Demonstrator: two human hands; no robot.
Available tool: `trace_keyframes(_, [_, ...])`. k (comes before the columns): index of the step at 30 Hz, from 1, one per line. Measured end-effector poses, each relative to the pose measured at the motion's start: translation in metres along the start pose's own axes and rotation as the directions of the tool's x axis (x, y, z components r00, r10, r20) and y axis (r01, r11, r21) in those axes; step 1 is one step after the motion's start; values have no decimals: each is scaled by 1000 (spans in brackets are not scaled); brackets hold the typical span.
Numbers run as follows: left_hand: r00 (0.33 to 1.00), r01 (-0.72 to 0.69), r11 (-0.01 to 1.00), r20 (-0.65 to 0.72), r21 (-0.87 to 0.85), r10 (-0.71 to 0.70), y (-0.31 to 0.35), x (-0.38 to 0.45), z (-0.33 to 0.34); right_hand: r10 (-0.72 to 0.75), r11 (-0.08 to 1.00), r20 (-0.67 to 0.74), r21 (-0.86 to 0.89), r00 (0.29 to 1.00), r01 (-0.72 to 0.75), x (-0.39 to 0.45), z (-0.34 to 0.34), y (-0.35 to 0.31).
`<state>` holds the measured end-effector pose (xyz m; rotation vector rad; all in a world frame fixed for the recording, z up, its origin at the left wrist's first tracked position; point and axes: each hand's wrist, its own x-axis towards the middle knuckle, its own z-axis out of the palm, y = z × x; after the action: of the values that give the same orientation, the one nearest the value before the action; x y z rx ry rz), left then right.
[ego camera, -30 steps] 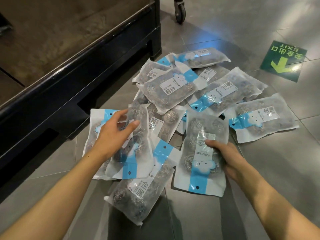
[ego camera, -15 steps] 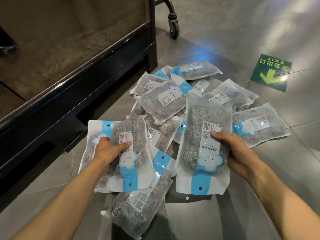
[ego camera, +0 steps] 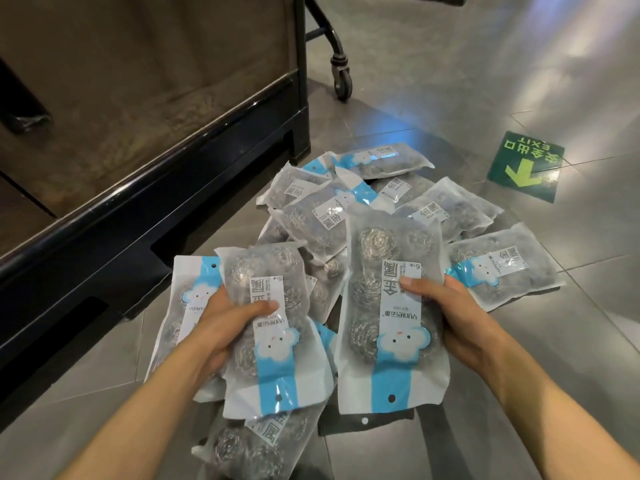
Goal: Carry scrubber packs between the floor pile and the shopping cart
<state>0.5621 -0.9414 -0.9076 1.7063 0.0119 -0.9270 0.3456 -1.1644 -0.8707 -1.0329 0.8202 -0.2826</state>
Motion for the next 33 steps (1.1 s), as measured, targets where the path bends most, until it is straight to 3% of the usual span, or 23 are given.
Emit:
trace_keyframes(4, [985,-152,985,73,-78,158,42,-33,4,-46,997,12,-54,999,47,-13,6,-28])
trace_keyframes(9, [940,-292,955,166,-58,298,150,-101,7,-100,989,-21,-111,995,97,-60,29,-123])
trace_keyframes(17, [923,-328,945,212,-5,322,414,-302,-21,-175,974,-17,-152,984,171,-234,106,-399])
trace_keyframes(23, [831,-533,843,229,67,507,636,-501,-50,-274,930,54,-238,960,279,-403,177,-627])
trace_keyframes(28, [755,-636,771,184,-25,629,739,-613,-67,-451,870,104,-169,886,463,-500,215,-747])
trace_keyframes(33, [684,-709,701,168,-74,710,800,-672,-76,-545,811,144,-159,826,563,-547,243,-807])
